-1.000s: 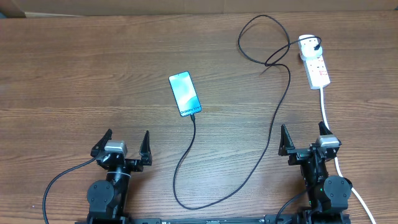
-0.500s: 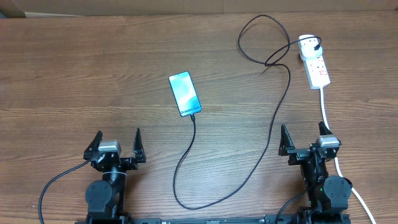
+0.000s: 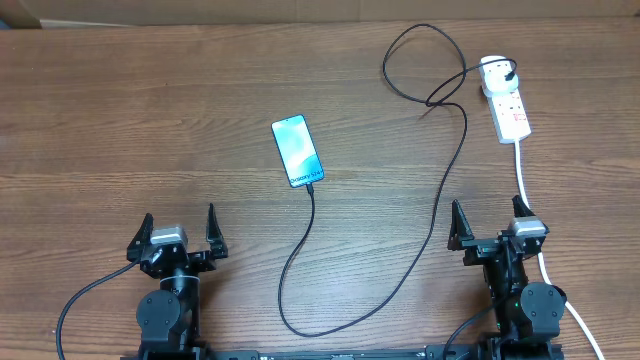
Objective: Plug charger to phone and switch on socket
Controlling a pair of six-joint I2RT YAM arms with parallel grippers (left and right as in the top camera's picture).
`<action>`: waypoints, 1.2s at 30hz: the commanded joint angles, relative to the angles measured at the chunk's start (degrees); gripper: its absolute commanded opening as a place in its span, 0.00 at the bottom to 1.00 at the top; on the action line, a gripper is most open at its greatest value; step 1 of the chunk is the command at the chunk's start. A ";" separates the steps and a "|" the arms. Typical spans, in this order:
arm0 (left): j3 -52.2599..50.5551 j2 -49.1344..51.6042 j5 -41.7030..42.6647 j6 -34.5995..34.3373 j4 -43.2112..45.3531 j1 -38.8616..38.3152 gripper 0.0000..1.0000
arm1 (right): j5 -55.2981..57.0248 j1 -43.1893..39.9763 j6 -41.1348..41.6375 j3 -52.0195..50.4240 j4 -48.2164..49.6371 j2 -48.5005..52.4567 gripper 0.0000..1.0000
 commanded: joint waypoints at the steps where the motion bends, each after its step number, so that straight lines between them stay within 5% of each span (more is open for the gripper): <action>1: -0.28 -0.68 0.74 1.70 -0.26 0.28 1.00 | 0.55 0.31 -0.07 -0.57 0.35 -0.48 1.00; 36: -0.24 -0.66 2.84 2.54 -0.17 0.31 1.00 | 0.55 0.31 -0.07 -0.57 0.35 -0.42 1.00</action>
